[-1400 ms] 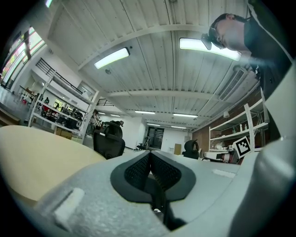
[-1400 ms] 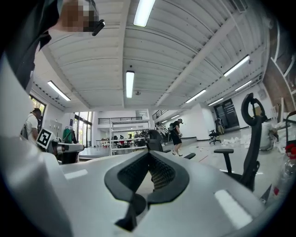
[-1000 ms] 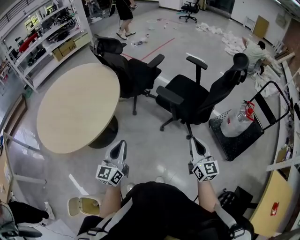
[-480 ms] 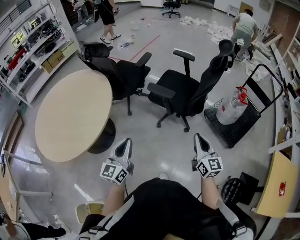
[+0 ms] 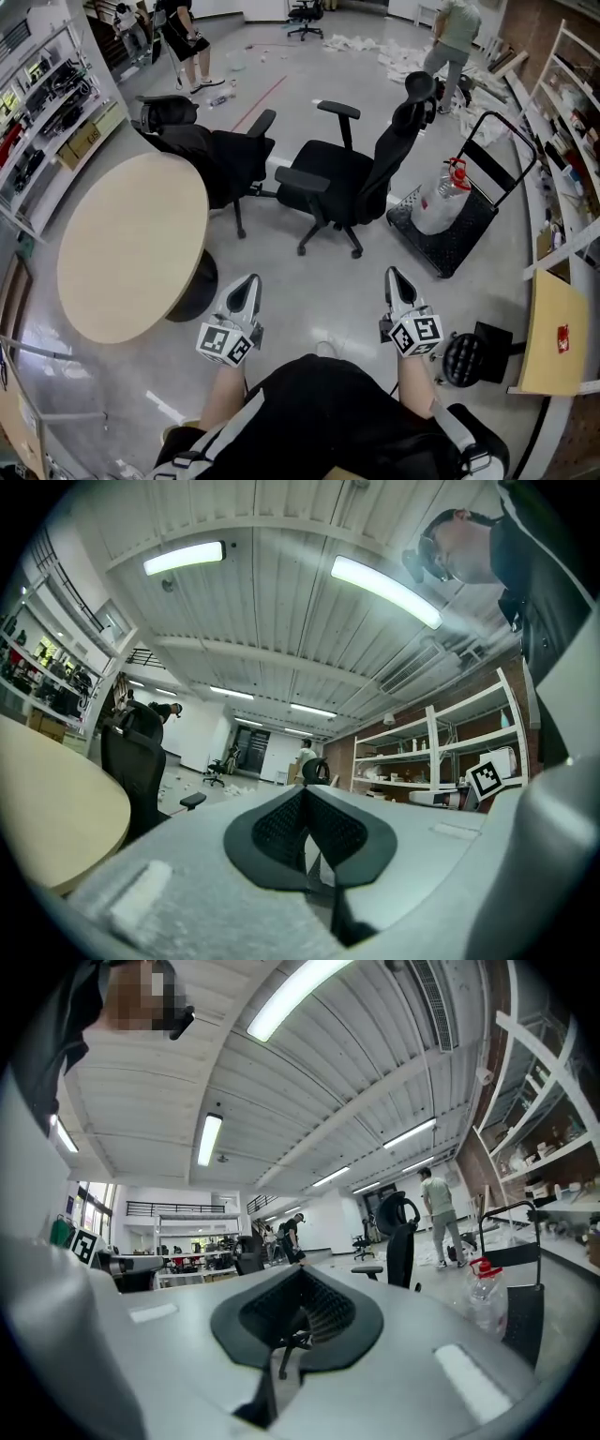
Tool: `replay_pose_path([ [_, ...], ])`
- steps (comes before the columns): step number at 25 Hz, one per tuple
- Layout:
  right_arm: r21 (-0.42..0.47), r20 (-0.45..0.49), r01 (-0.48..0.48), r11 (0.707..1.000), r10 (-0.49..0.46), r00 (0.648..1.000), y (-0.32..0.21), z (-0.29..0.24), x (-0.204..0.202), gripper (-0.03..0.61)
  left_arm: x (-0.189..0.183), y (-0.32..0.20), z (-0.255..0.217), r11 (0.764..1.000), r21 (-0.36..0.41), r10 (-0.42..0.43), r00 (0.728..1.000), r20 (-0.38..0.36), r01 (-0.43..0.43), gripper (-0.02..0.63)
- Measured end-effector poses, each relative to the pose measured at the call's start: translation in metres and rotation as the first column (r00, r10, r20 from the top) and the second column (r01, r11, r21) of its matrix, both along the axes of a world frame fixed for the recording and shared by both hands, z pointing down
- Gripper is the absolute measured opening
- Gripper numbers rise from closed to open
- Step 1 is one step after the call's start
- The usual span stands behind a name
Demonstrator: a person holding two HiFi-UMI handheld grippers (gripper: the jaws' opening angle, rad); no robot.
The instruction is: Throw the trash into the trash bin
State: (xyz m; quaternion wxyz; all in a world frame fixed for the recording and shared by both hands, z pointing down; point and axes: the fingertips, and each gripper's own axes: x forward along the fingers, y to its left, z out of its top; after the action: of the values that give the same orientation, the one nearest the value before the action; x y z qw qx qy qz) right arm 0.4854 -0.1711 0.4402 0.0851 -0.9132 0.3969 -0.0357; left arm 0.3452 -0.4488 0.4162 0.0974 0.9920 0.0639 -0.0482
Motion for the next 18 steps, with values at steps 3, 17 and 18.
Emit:
replay_pose_path([
  [3,-0.003,-0.007,-0.045,0.999,0.045,0.999,0.016,-0.004,-0.017,0.005,0.0,0.01,-0.001,0.999,-0.009,0.049,0.999,-0.003,-0.049,0.0],
  [17,-0.08,-0.047,-0.364,0.928,0.361,0.931,0.144,-0.015,-0.102,0.005,0.012,0.097,0.006,0.936,-0.047,0.349,0.937,-0.014,-0.35,0.0],
  [18,-0.082,-0.047,-0.382,0.92,0.38,0.924,0.153,-0.017,-0.107,0.005,0.012,0.103,0.004,0.931,-0.051,0.362,0.932,-0.014,-0.362,0.0],
])
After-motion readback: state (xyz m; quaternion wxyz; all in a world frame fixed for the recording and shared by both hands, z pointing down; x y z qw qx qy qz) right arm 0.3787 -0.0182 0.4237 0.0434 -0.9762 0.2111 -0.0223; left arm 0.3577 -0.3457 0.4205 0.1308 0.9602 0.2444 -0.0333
